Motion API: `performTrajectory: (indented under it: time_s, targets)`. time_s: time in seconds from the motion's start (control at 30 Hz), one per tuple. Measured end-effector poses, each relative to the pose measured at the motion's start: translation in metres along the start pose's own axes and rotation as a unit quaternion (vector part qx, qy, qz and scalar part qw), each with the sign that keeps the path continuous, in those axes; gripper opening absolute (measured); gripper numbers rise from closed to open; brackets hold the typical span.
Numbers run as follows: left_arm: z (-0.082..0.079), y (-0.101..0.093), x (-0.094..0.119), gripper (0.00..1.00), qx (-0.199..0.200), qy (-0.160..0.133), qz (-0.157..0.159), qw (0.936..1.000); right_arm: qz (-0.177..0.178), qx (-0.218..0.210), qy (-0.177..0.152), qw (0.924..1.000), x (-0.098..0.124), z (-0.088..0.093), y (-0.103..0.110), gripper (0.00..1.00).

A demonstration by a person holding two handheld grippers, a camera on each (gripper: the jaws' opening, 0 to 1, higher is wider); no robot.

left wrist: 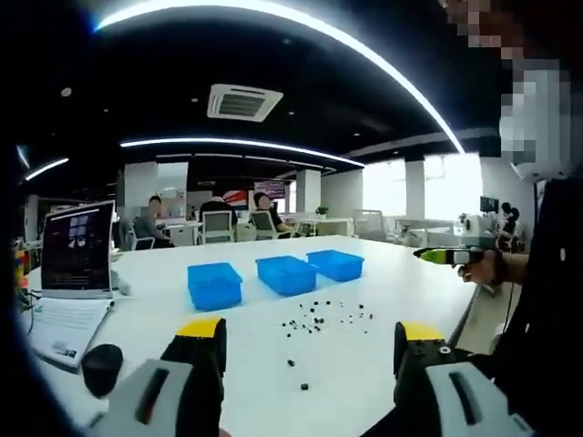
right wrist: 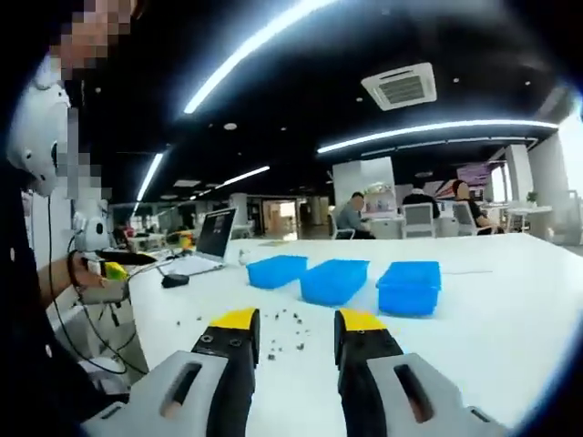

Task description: Pick up the resistors one by one and place each resistor into its matching bin, sorting the parts by color and model until every resistor is separated into the correct bin for its type

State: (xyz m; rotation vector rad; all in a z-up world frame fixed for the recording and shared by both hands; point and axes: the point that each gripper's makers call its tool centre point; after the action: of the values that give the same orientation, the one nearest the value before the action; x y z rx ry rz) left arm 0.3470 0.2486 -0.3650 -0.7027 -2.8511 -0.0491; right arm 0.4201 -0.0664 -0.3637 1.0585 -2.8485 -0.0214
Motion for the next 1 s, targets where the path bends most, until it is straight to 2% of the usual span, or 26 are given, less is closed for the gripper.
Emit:
performTrajectory:
  time_s: [0.2, 0.33, 0.4, 0.47, 0.53, 0.6, 0.63, 0.67, 0.7, 0.8, 0.83, 0.87, 0.9, 0.93, 0.97, 1.0]
  targets:
    - [0.003, -0.001, 0.000, 0.75, -0.002, 0.006, 0.006, 1.0000, 0.003, -0.004, 0.015, 0.9999, 0.000, 0.011, -0.004, 0.35]
    - [0.006, -0.005, 0.001, 0.75, -0.007, 0.010, 0.013, 0.9998, -0.042, 0.015, 0.041, 0.9982, -0.015, 0.009, 0.006, 0.35]
    - [0.010, -0.004, 0.001, 0.75, -0.006, 0.016, 0.016, 0.9997, -0.073, 0.062, 0.068, 0.9931, -0.025, 0.008, 0.012, 0.35]
    - [0.015, -0.004, 0.002, 0.75, -0.006, 0.023, 0.019, 0.9995, -0.102, 0.087, 0.089, 0.9870, -0.033, 0.005, 0.017, 0.35]
    - [0.017, -0.007, 0.002, 0.75, -0.007, 0.028, 0.024, 0.9993, -0.141, 0.114, 0.117, 0.9764, -0.039, 0.005, 0.023, 0.34]
    - [0.017, -0.011, 0.002, 0.75, -0.009, 0.031, 0.029, 0.9990, -0.171, 0.144, 0.152, 0.9628, -0.044, 0.009, 0.027, 0.35]
    - [0.018, -0.013, 0.001, 0.75, -0.012, 0.035, 0.033, 0.9987, -0.195, 0.176, 0.180, 0.9479, -0.047, 0.014, 0.030, 0.35]
    - [0.018, -0.015, 0.001, 0.75, -0.012, 0.036, 0.037, 0.9986, -0.205, 0.194, 0.188, 0.9407, -0.050, 0.016, 0.031, 0.36]
    - [0.019, -0.017, 0.001, 0.75, -0.011, 0.038, 0.041, 0.9984, -0.216, 0.220, 0.199, 0.9301, -0.053, 0.018, 0.032, 0.35]
    - [0.022, -0.021, 0.000, 0.75, -0.011, 0.044, 0.050, 0.9977, -0.265, 0.274, 0.241, 0.8923, -0.061, 0.030, 0.040, 0.34]
    - [0.023, -0.022, 0.000, 0.75, -0.013, 0.047, 0.053, 0.9974, -0.284, 0.298, 0.253, 0.8752, -0.065, 0.035, 0.043, 0.33]
    - [0.025, -0.023, 0.000, 0.75, -0.015, 0.050, 0.055, 0.9971, -0.300, 0.312, 0.265, 0.8620, -0.067, 0.039, 0.046, 0.33]
    - [0.025, -0.024, 0.001, 0.75, -0.016, 0.052, 0.056, 0.9969, -0.308, 0.321, 0.272, 0.8535, -0.068, 0.041, 0.047, 0.33]
    - [0.026, -0.026, 0.001, 0.75, -0.018, 0.056, 0.060, 0.9965, -0.325, 0.334, 0.291, 0.8355, -0.070, 0.047, 0.051, 0.31]
    - [0.028, -0.027, 0.002, 0.75, -0.019, 0.059, 0.063, 0.9961, -0.338, 0.342, 0.307, 0.8213, -0.071, 0.053, 0.053, 0.29]
    - [0.029, -0.028, 0.002, 0.75, -0.021, 0.064, 0.065, 0.9956, -0.345, 0.356, 0.313, 0.8102, -0.075, 0.055, 0.055, 0.29]
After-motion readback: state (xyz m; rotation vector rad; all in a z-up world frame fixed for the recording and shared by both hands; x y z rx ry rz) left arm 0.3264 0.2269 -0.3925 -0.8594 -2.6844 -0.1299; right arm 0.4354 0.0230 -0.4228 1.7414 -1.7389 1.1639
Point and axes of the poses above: the point that each gripper's makers call its tool centre point, and the gripper's own axes: x roughly backward along the fingers, y roughly to its left, z roughly out of its underside, and after that the axes turned 3 degrees about y, right-handed
